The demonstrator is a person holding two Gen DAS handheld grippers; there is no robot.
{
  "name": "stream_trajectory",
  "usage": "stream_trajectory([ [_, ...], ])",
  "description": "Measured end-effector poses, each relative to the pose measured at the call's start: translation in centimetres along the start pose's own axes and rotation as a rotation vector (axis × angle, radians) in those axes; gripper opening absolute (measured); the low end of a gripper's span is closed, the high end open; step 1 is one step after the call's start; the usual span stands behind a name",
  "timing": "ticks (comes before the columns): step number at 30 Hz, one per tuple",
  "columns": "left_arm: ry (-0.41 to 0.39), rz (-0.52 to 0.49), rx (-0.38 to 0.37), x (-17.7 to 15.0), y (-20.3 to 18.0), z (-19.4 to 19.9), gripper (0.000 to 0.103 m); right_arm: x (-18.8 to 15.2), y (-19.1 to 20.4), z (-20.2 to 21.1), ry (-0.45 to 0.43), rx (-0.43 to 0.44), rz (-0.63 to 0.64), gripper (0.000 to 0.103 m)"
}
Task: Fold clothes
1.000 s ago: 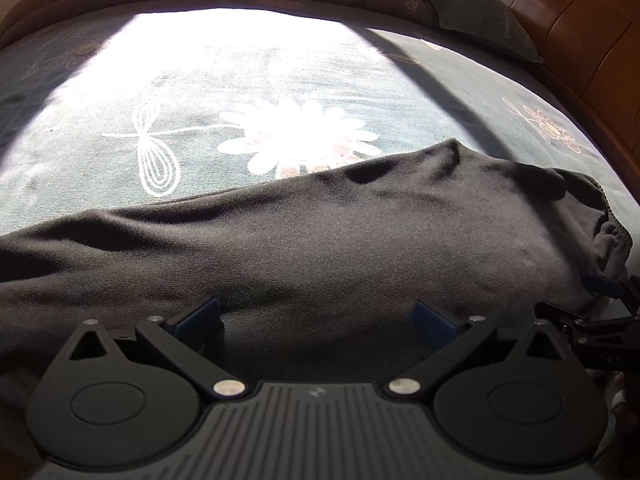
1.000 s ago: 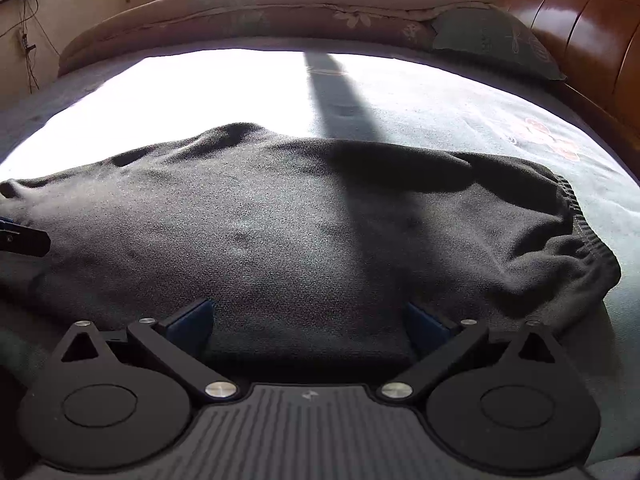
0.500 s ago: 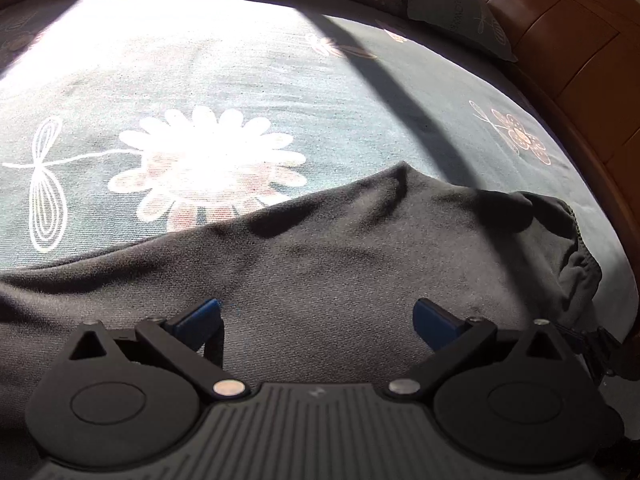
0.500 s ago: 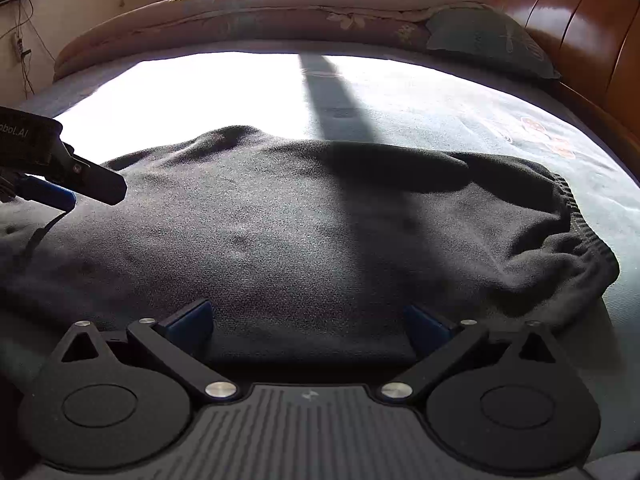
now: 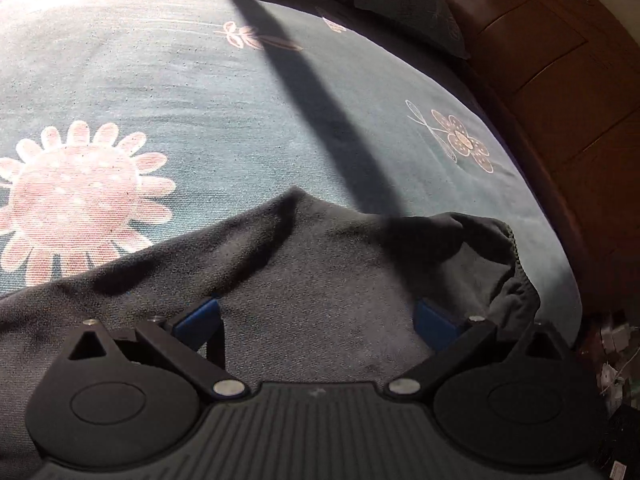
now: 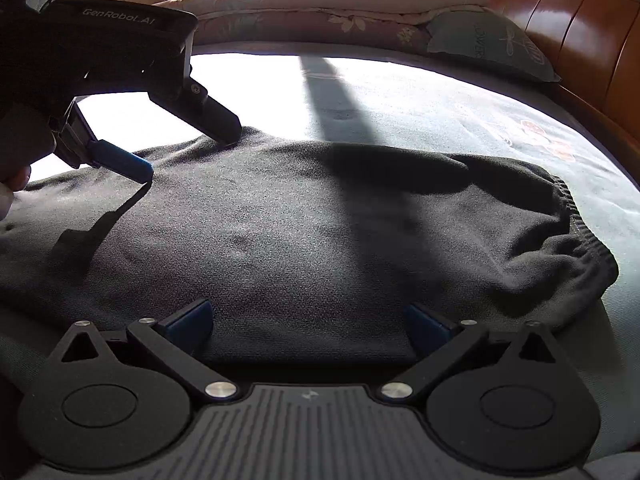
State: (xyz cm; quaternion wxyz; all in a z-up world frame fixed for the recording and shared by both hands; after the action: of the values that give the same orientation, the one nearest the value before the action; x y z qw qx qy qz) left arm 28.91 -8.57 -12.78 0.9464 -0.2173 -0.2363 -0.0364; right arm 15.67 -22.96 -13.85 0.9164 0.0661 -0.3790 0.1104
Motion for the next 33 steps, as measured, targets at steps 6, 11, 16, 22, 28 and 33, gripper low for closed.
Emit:
stream_trajectory([
  [6,-0.032,0.055,0.026,1.9,0.4,-0.9,0.102,0.0,0.1,-0.1,-0.006,0.0,0.002,0.103],
  [11,-0.02,0.035,0.017,0.9,0.2,0.9,0.102,0.0,0.1,0.0,-0.009,0.004,0.005,0.103],
  [16,-0.004,-0.01,0.017,-2.0,0.6,4.1,0.102,0.0,0.1,0.0,-0.008,0.004,0.005,0.103],
  [22,0.009,-0.016,0.139,-6.1,3.7,5.9,0.102,0.0,0.1,0.0,-0.009,0.003,0.006,0.103],
  [28,-0.005,0.014,0.145,-8.5,5.4,7.8,0.102,-0.1,0.1,0.0,-0.016,0.001,0.006,0.103],
  [33,-0.058,-0.01,0.218,-7.9,6.0,9.2,0.102,0.0,0.2,0.0,-0.021,-0.004,0.006,0.103],
])
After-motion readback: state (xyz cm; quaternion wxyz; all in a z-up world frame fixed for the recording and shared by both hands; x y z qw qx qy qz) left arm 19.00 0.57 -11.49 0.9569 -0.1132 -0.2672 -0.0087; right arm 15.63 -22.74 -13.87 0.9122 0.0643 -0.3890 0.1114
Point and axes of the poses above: each gripper's, at about its wrist camera, not at the fingertips, and z roughly against the way its jaws point, y to its left, x to its top, the point moved 4 cm from there along -z, roughly the way its jaws point, and after that the axes turned 4 degrees about x, right-handed, at the moved point
